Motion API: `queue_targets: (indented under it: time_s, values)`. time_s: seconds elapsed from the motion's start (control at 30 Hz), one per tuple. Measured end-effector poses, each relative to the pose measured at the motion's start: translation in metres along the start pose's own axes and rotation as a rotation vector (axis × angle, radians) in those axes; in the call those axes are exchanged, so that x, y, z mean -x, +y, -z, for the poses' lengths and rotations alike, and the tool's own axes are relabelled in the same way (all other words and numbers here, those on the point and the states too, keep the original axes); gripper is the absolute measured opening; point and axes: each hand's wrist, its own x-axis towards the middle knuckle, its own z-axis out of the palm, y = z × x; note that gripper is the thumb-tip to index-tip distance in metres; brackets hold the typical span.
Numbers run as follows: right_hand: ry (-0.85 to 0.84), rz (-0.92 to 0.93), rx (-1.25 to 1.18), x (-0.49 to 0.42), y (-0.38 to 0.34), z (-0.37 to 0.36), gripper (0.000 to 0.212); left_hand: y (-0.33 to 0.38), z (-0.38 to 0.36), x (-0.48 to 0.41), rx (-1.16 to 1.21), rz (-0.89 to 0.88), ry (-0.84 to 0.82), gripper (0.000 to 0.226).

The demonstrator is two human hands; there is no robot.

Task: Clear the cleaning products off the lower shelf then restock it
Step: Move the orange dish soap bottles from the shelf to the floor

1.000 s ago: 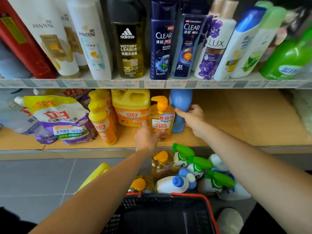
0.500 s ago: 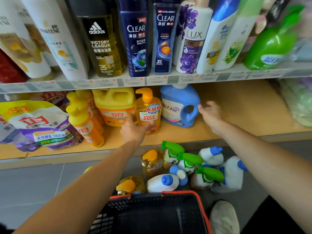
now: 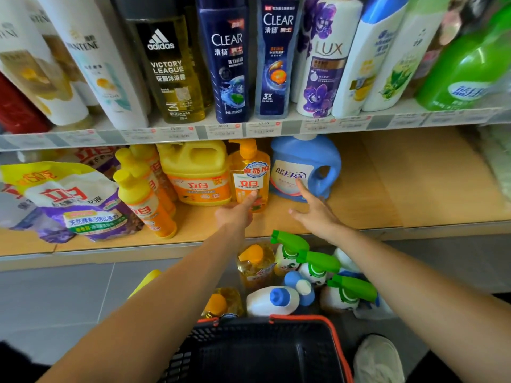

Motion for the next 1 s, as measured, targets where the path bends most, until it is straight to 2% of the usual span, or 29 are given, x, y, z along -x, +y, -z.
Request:
queue_targets:
  time_s: [0.13, 0.33, 0.43, 0.5, 0.63, 0.77, 0.9, 1.0]
  values:
    - [-0.005, 0.001, 0.198, -0.011, 0.008, 0.015, 0.084, 0.006, -0.010, -0.008, -0.032, -0.005, 0.014, 0.046]
    - [-0.036, -0.013, 0.194, -0.019, 0.002, 0.027, 0.081, 0.010, -0.009, -0.016, -0.089, -0.052, -0.057, 0.053]
    - [0.038, 0.117, 0.181, -0.011, -0.012, 0.014, 0.070, -0.003, 0.010, -0.020, -0.182, -0.113, -0.019, 0.039]
    - [0.025, 0.183, 0.144, -0.003, -0.027, 0.001, 0.059, -0.010, 0.023, -0.016, -0.286, -0.161, -0.018, 0.029]
    - [-0.033, 0.326, 0.098, 0.013, -0.067, -0.025, 0.030, 0.000, 0.055, 0.010, -0.567, -0.382, -0.097, 0.010]
    - [0.004, 0.482, 0.130, 0.031, -0.115, -0.044, 0.014, 0.031, 0.111, 0.050, -0.925, -0.690, -0.080, 0.011]
    - [0.031, 0.636, 0.137, 0.051, -0.160, -0.058, 0.014, 0.073, 0.178, 0.083, -1.119, -0.894, 0.057, 0.017]
    - [0.037, 0.722, 0.121, 0.065, -0.196, -0.066, 0.020, 0.109, 0.233, 0.095, -1.141, -0.969, 0.211, 0.015]
